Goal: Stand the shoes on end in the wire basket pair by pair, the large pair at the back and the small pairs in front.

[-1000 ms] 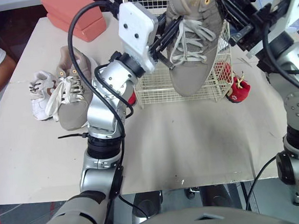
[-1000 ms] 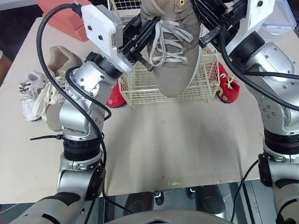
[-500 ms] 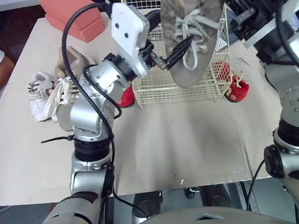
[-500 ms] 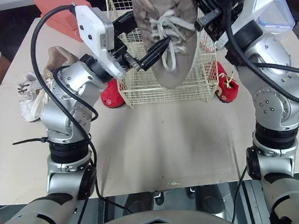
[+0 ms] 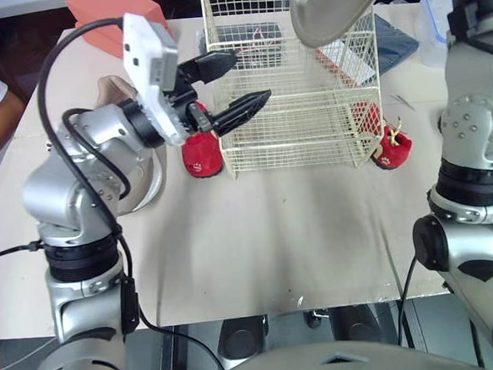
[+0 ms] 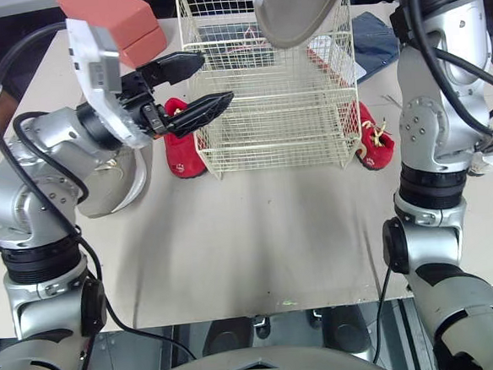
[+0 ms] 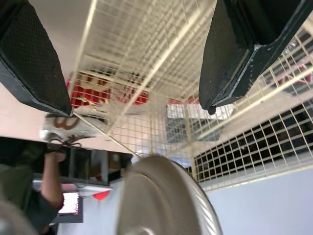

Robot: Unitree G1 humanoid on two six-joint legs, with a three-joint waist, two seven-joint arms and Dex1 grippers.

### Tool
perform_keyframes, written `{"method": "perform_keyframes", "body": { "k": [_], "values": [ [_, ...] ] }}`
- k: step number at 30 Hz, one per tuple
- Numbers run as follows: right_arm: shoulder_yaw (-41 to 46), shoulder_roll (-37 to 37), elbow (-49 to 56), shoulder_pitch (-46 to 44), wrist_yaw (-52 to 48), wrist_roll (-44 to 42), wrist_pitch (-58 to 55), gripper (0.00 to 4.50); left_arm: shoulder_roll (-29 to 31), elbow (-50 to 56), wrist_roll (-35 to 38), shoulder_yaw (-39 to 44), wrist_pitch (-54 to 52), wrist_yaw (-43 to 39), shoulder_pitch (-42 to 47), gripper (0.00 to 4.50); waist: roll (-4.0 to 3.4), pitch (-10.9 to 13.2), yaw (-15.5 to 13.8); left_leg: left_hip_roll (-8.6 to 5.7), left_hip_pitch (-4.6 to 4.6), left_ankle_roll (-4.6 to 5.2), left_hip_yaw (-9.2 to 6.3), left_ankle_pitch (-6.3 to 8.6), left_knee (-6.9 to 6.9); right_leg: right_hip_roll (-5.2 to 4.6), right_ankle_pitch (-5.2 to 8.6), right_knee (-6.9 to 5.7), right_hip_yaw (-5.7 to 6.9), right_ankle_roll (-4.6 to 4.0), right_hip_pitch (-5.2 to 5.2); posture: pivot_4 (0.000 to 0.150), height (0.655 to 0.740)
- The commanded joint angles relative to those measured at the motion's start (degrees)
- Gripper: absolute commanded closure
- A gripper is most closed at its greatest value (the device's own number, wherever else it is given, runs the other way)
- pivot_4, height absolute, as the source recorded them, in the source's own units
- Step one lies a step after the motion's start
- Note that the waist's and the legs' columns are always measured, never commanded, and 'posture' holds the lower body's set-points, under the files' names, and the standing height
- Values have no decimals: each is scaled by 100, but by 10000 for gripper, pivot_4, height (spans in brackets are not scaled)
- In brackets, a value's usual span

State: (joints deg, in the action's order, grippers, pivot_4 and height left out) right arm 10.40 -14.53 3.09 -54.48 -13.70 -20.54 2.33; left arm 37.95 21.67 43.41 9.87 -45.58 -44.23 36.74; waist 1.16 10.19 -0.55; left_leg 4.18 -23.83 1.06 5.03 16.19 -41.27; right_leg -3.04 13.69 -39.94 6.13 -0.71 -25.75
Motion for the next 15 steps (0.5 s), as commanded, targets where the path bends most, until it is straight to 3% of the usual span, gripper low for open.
{"method": "perform_keyframes", "body": {
  "k": [1, 15],
  "values": [
    [81, -17, -658, -351, -298, 258, 1155, 45000, 200, 283, 582, 343, -347, 0, 75, 579, -1, 0, 0, 1, 0, 0, 0, 0, 0, 0, 0, 0, 0, 0, 0, 1500, 6860],
    [284, -65, -3902, -1538, -987, 398, 3745, 45000, 648, 526, 986, 690, -537, 395, -194, 579, -4, 4, 88, 1, -3, -1, 3, -1, 3, -6, -1, -1, -4, -2, -4, 1500, 6860]
  ]
}}
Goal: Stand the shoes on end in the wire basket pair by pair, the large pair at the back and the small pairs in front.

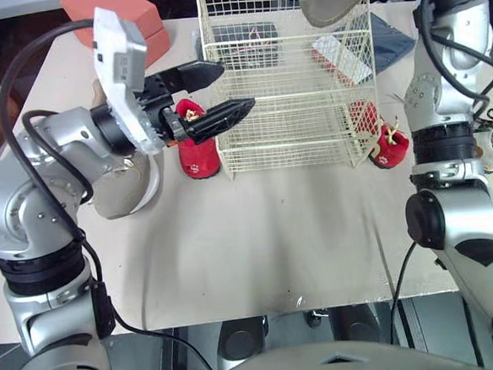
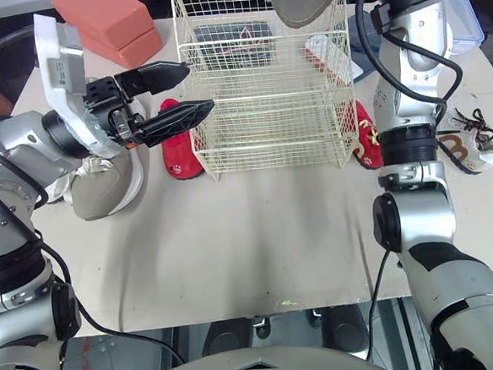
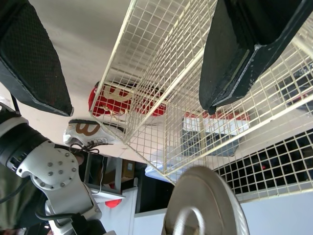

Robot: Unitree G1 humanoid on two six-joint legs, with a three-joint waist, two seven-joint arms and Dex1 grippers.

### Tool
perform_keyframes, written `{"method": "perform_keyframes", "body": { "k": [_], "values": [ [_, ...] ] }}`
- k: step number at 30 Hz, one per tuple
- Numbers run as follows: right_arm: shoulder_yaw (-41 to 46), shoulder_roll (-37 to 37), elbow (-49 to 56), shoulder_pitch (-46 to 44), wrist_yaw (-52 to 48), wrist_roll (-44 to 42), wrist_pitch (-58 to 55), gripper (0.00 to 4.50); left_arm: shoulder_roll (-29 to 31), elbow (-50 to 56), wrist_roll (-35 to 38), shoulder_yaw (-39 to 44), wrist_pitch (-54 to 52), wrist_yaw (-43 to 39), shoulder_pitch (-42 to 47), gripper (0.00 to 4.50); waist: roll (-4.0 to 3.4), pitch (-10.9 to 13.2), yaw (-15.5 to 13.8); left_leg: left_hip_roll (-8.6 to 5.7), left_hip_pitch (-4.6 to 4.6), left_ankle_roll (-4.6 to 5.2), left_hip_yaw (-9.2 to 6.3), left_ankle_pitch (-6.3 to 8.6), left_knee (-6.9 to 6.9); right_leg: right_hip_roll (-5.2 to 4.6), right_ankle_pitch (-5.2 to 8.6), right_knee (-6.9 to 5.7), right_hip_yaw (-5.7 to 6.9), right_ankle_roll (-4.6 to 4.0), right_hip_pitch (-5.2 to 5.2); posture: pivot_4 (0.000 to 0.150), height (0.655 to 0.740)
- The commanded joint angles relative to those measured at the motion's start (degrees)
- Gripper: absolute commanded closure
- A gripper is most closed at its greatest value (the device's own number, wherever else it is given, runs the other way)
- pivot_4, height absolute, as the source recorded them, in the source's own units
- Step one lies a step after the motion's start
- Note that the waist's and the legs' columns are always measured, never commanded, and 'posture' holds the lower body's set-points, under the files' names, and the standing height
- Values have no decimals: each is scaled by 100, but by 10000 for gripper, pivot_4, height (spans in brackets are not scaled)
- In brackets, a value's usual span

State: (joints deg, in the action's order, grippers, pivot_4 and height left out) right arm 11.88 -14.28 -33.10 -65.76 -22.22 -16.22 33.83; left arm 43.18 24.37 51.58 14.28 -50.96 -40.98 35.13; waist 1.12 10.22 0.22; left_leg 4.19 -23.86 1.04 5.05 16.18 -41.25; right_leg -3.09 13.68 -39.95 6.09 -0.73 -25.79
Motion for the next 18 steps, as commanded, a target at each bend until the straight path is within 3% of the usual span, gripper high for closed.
{"method": "perform_keyframes", "body": {
  "k": [1, 11, 18],
  "values": [
    [135, -102, -525, -488, -178, 9, 751, 45000, 147, 271, 180, 257, 8, 88, -57, 579, 0, 0, 28, 0, 0, 0, 0, 0, 0, -1, 0, 0, 0, 0, 0, 1500, 6860],
    [-174, -228, -2329, -389, -621, 671, 1982, 45000, 375, 314, 379, 462, 2, 244, -238, 579, -2, 1, 53, 1, 1, -1, 0, 0, 0, -3, 0, -2, -1, -1, -1, 1500, 6860],
    [-70, -214, -2376, -47, -995, 377, 1744, 45000, 581, 180, 263, 580, 152, 178, -430, 579, -1, 1, 16, 0, -1, -1, -3, 0, -4, -7, 0, -4, 1, -1, 1, 1500, 6860]
  ]
}}
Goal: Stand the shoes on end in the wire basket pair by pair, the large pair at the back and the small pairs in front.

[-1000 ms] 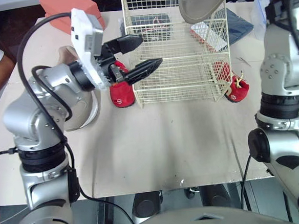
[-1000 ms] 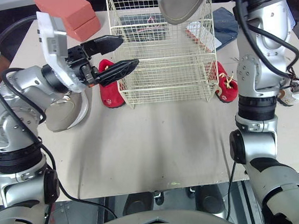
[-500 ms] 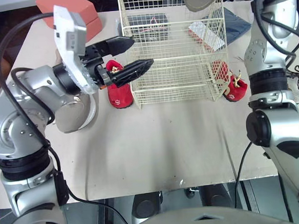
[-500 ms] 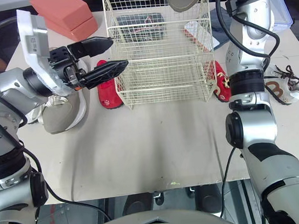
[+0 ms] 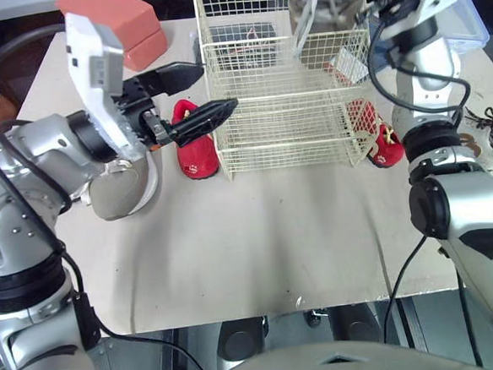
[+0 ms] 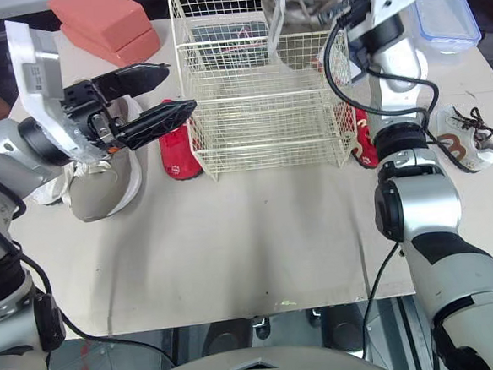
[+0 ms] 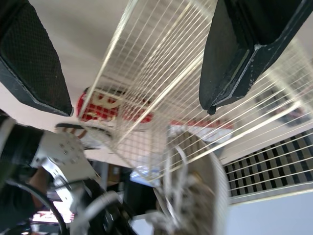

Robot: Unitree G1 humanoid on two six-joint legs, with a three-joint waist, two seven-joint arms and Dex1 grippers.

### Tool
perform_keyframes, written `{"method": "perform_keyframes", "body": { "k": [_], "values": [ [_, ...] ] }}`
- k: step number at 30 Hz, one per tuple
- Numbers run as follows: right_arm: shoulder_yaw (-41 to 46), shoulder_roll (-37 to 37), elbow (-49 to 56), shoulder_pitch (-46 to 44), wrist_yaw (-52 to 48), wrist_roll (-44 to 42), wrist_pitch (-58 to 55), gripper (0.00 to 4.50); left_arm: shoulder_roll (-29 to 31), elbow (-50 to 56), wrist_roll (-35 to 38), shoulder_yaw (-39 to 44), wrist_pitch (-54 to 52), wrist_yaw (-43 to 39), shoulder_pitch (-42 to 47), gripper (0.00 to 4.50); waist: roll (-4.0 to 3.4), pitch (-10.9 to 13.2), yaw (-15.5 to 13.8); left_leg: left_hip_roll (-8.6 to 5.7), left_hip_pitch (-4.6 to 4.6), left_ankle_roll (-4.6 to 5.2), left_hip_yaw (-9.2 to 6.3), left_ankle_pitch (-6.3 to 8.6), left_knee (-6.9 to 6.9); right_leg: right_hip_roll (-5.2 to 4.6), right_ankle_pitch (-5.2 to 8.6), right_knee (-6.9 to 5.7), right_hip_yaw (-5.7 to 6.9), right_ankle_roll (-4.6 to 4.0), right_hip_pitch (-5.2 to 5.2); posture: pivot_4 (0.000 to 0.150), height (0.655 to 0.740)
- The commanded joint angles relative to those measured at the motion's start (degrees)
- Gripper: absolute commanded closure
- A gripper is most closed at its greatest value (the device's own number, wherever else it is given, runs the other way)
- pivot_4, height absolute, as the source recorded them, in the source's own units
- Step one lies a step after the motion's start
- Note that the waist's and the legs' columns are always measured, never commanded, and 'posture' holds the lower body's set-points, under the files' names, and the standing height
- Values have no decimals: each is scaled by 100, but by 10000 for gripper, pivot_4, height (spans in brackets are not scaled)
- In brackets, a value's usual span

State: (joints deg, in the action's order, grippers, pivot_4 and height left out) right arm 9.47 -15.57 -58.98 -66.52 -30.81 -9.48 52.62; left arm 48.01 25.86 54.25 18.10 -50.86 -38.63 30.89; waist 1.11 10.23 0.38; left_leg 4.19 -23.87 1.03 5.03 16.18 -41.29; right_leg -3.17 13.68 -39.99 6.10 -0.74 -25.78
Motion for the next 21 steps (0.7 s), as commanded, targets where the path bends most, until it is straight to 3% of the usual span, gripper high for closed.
{"method": "perform_keyframes", "body": {
  "k": [1, 7, 21],
  "values": [
    [211, -69, 236, 53, -176, -382, -229, 45000, 109, 10, -24, 189, 169, -75, -19, 579, 0, 0, 0, 0, 0, 0, 0, 0, 0, 0, 0, 0, 0, 0, 0, 1500, 6860],
    [321, -160, 520, 337, -232, -648, -1000, 45000, 150, -158, -171, 171, 344, -243, -57, 579, 1, -1, -13, 0, 1, 0, -3, 0, -1, 0, 0, -1, 3, 0, 4, 1500, 6860],
    [-44, -308, 1622, 1192, -123, -241, -2094, 45000, 103, -265, -392, 27, 608, -517, -196, 579, 1, -1, -72, 0, 1, 0, -3, 0, -2, 0, 0, 0, 6, 0, 4, 1500, 6860]
  ]
}}
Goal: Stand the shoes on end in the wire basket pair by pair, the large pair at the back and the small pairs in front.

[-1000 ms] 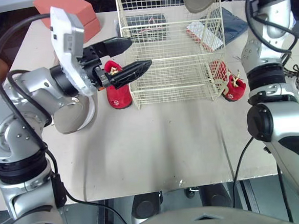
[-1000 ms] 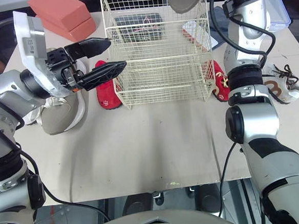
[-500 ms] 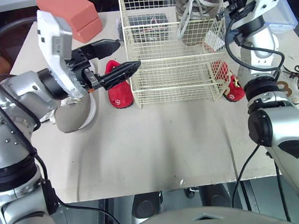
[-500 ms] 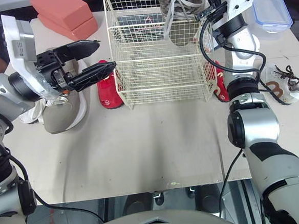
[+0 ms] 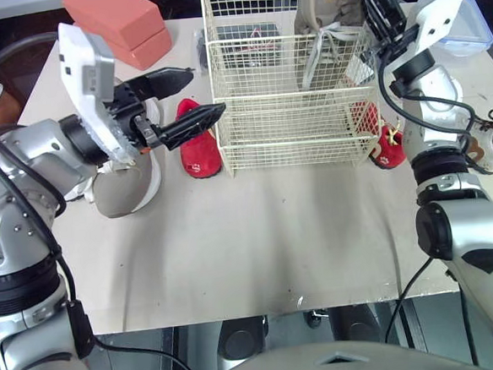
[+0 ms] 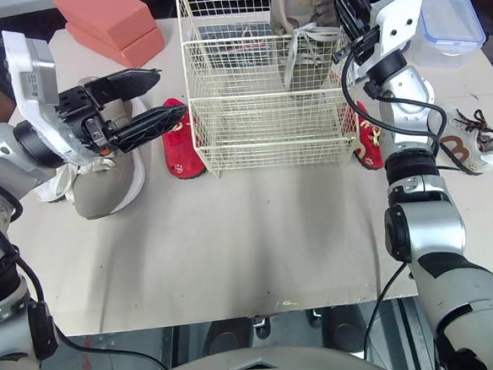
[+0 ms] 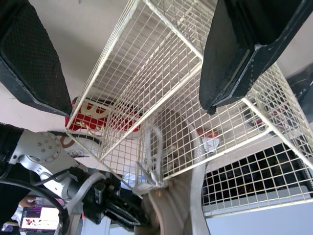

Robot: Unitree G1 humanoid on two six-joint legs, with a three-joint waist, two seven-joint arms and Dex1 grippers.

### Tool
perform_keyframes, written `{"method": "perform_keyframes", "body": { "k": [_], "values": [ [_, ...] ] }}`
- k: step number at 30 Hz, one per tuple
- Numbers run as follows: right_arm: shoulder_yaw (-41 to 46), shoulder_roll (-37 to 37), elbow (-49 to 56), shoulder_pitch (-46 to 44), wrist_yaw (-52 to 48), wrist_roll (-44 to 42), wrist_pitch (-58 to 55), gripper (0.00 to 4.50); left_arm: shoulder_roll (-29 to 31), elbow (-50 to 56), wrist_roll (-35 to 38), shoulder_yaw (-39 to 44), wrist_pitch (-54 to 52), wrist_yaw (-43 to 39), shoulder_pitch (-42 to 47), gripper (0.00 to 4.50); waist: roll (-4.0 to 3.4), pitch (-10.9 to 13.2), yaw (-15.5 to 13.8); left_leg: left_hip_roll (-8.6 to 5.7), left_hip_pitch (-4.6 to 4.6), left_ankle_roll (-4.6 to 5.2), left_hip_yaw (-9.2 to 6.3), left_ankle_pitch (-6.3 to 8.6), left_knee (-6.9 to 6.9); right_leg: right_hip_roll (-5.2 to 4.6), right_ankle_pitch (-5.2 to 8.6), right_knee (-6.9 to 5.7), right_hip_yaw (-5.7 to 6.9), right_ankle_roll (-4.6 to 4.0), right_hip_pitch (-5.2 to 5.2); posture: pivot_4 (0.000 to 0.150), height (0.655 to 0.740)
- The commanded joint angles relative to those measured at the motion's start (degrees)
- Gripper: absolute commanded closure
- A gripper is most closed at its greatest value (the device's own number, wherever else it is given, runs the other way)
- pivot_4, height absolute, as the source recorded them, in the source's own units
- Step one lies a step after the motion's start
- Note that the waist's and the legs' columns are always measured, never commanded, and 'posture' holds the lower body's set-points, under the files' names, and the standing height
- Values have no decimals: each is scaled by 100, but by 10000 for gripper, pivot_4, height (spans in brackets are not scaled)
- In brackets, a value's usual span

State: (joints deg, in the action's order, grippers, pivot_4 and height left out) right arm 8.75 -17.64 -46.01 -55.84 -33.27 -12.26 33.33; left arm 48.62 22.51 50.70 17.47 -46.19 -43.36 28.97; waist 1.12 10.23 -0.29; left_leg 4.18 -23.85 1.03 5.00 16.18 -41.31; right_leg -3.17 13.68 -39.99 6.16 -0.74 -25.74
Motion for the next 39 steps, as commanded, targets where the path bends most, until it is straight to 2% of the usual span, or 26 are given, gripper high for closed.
{"method": "perform_keyframes", "body": {
  "k": [1, 9, 12, 19, 20, 29, 33, 39],
  "values": [
    [27, -91, 403, 175, 149, 43, -214, 45000, 44, 70, -39, 90, 151, -53, -17, 579, 0, 0, -8, 0, 0, 0, -1, 0, 0, 0, 0, 1, 0, 0, 0, 1500, 6860],
    [27, -90, 703, 409, 336, 139, -372, 45000, 83, -22, -151, 51, 254, -138, -34, 579, 0, 0, -40, -1, 1, 0, 1, 0, 0, 2, 0, 0, -1, 0, 0, 1500, 6860],
    [55, -127, 791, 490, 416, 188, -378, 34735, 79, -42, -197, 42, 279, -178, -24, 0, 1, 0, -39, -1, 1, 0, 1, 0, 0, 2, 0, 0, -1, 0, 0, 1500, 6860],
    [114, -234, 1260, 764, 499, 134, -504, 1801, -9, -35, -238, 3, 462, -380, 24, 0, 0, 0, -16, 0, 3, 0, 4, 0, 0, 3, 0, -1, -5, 1, -1, 1500, 6860],
    [128, -254, 1421, 842, 501, 94, -555, 703, -28, -26, -230, 4, 513, -420, 32, 0, 0, 0, -12, 0, 3, 0, 4, 0, 0, 4, 0, -1, -5, 1, -1, 1500, 6860],
    [160, -355, 3487, 1752, 164, -782, -1561, 703, -229, -122, -334, 118, 919, -384, -40, 0, 0, 0, -5, 1, 5, 0, 4, 0, 3, 4, 1, 0, -6, 1, -1, 1500, 6860],
    [11, -531, 4864, 2419, -265, -1704, -2740, 703, -557, -235, -331, 353, 1274, -217, -73, 0, 0, 0, -31, 1, 5, 0, 3, 0, 4, 6, 1, 1, -6, 1, -1, 1500, 6860],
    [-259, -933, 6253, 3180, -759, -2454, -3993, 703, -580, -529, -518, 694, 1540, -138, -527, 0, 0, -1, -22, 2, 8, 0, 4, 1, 5, 7, 1, 0, -7, 1, -1, 1500, 6860]
  ]
}}
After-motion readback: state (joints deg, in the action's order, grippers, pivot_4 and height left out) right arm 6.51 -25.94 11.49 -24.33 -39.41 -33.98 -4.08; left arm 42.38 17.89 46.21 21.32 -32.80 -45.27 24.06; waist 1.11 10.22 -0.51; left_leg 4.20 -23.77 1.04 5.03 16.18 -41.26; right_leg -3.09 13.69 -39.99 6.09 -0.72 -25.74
